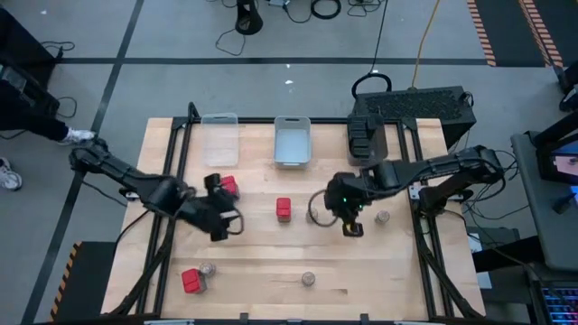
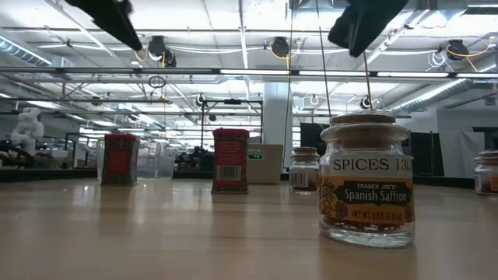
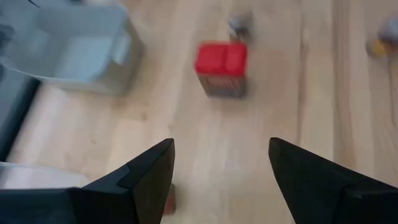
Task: Sort spices by type
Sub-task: Put the top left brown seasoning bottle into the light gray bin
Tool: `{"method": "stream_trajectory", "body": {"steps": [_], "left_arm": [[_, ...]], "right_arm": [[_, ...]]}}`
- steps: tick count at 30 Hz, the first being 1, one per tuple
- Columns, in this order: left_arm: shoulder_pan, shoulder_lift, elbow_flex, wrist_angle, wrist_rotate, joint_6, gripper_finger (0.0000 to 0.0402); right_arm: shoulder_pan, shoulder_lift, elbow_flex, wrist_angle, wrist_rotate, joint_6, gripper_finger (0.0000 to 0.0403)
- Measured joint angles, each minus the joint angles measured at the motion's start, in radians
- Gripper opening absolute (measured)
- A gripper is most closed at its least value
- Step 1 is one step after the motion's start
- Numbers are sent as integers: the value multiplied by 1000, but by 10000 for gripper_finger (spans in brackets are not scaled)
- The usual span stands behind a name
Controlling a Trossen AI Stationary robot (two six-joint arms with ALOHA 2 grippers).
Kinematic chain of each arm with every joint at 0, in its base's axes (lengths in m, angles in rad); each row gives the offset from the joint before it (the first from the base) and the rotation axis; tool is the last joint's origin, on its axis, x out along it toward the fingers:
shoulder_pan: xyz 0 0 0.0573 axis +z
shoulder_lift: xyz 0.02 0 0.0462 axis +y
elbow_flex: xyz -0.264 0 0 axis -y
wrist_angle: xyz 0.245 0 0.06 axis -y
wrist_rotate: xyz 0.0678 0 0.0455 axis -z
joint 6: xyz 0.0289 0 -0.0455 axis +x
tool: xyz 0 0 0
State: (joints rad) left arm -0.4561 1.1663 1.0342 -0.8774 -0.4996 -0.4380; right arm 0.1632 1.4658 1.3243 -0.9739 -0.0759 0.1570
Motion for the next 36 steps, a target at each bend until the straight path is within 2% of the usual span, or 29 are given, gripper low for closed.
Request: {"method": "stream_trajectory", "body": {"steps": [4,7,9,12,17,22,26,29,36], "left_arm": [[-92,-129,-83,78,-182,-51,267],[-105,-240,-156,162,-249,0,267],[-84,-315,-202,215,-255,44,267],[-22,-416,-257,272,-234,104,267],[83,-533,-343,394,-164,185,267],[104,-563,-502,596,-154,182,267],[103,-534,-656,854,-155,168,267],[102,-523,-707,990,-156,227,267],[103,-526,-711,1110,-182,351,267]], "right_arm": [[55,0,0,12,6,0,0],[77,0,0,43,73,-29,0],[77,0,0,57,144,-53,0],[71,0,0,72,231,-1,0],[72,0,0,87,257,-35,0],[57,0,0,194,259,-72,0],[41,0,0,217,257,-41,1],[33,0,0,151,255,-16,13],[12,0,0,-95,246,204,75]]}}
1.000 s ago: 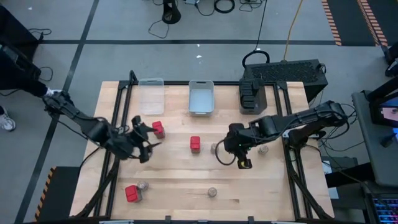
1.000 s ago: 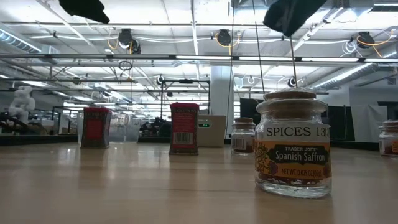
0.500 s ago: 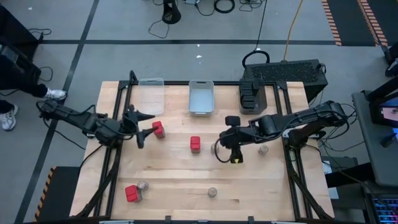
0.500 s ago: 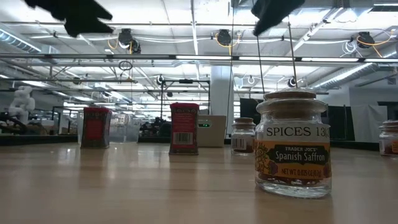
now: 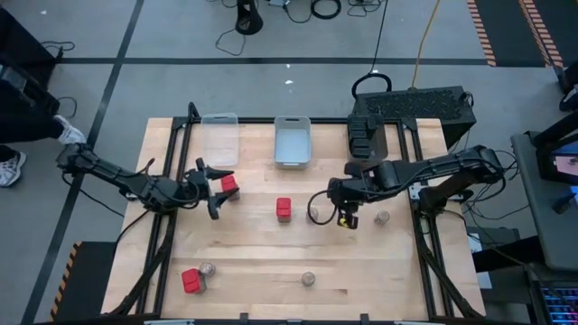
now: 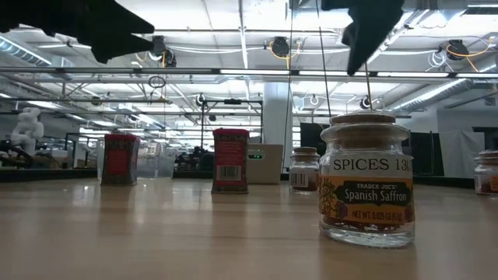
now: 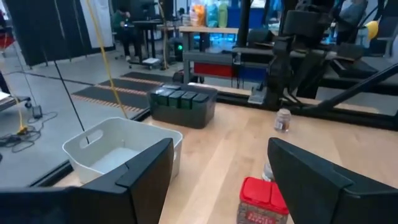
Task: Sort spices by type
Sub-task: Put the top left brown seasoning bottle into the light gray bin
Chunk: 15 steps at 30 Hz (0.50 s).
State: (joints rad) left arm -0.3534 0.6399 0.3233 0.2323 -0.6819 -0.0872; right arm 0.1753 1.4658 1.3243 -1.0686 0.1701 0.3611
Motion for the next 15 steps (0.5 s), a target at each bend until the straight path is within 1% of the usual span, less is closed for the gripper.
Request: {"method": "stream_trajectory", "body": {"steps": [2,6,10,13,15], "left_arm": [[0,2,0,-5,0,-3,267],[0,18,0,-10,3,-9,267],[0,42,0,-8,71,-11,267],[0,63,0,-7,105,-11,267],[0,79,0,-7,107,-11,267]], "right_arm": [[1,0,0,-11,-18,40,98],[1,0,0,-36,-17,86,139],[3,1,0,-158,-14,223,171],[15,1,-13,-259,28,324,188],[18,1,-44,-249,59,335,197]]}}
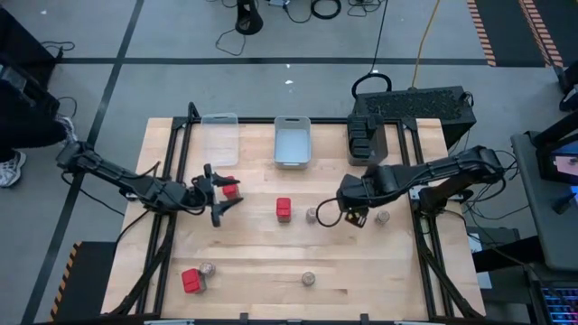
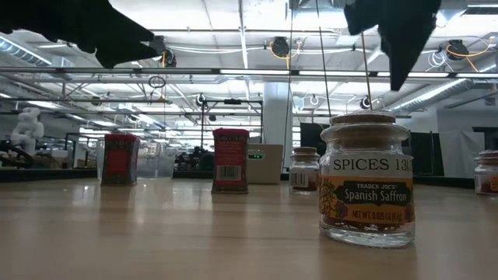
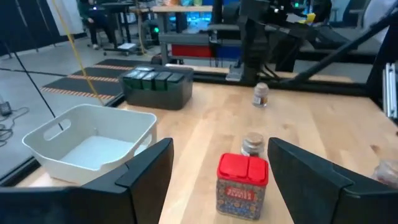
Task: Sort spices by type
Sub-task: Put the top left brown seasoning bottle into the light gray bin
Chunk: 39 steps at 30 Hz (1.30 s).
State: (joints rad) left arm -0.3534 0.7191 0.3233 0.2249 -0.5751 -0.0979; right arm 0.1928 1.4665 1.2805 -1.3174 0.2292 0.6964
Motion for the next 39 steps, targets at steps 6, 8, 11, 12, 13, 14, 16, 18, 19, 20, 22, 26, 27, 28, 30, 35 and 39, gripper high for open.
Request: {"method": "stream_trajectory", "body": {"steps": [6,8,11,12,13,14,16,18,19,20,22,26,27,28,30,35,39], "left_arm": [[1,49,0,55,0,10,267],[1,62,0,69,0,10,267],[1,77,0,76,0,10,267],[1,79,0,79,0,10,267],[1,82,0,82,0,9,267],[1,84,0,82,0,7,267],[1,85,0,82,0,2,267],[1,85,0,82,0,-1,267],[1,85,0,82,0,-1,267],[1,86,0,82,0,-2,267],[1,86,0,82,0,-18,267],[0,88,0,80,0,-27,267],[0,91,0,80,0,-27,267],[0,94,0,78,0,-27,267],[0,104,0,75,0,-27,267],[0,131,0,71,0,-35,267],[0,145,0,74,0,-44,267]], "right_arm": [[-1,1,-113,327,3,-93,210],[-1,1,-131,422,1,-152,210],[-6,1,-133,519,7,-255,210],[-10,1,-133,552,8,-284,210],[-14,1,-133,586,9,-303,210],[-18,1,-133,620,8,-317,210],[-24,4,-133,679,6,-340,210],[-29,8,-132,708,3,-355,210],[-31,9,-132,703,1,-356,210],[-35,9,-132,691,-2,-344,210],[-49,8,-132,635,-35,-298,210],[-62,20,-139,551,-68,-245,211],[-63,22,-147,566,-67,-255,211],[-63,25,-160,591,-65,-272,212],[-63,40,-178,661,-69,-321,212],[-61,84,-199,748,-74,-449,213],[-61,124,-199,768,-81,-493,213]]}}
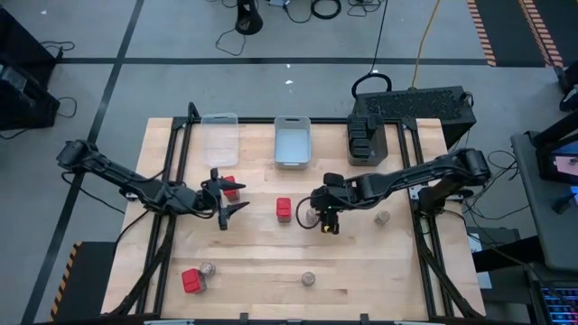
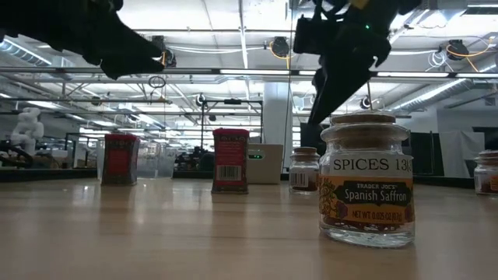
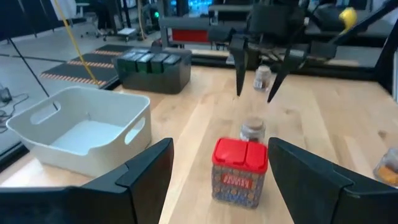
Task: Sort spices by type
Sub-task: Put the top left brown seasoning bottle into the light gray bin
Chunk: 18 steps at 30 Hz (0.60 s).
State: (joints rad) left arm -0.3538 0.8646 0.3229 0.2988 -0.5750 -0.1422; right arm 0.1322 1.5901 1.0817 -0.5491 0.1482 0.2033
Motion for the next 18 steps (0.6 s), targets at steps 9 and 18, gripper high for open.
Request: {"method": "stream_trajectory", "body": {"steps": [9,18], "left_arm": [[0,8,1,-4,3,-3,267],[0,8,1,-5,3,-3,267]], "right_arm": [[0,97,0,77,-50,-75,213],[0,111,0,84,-48,-66,213]]}}
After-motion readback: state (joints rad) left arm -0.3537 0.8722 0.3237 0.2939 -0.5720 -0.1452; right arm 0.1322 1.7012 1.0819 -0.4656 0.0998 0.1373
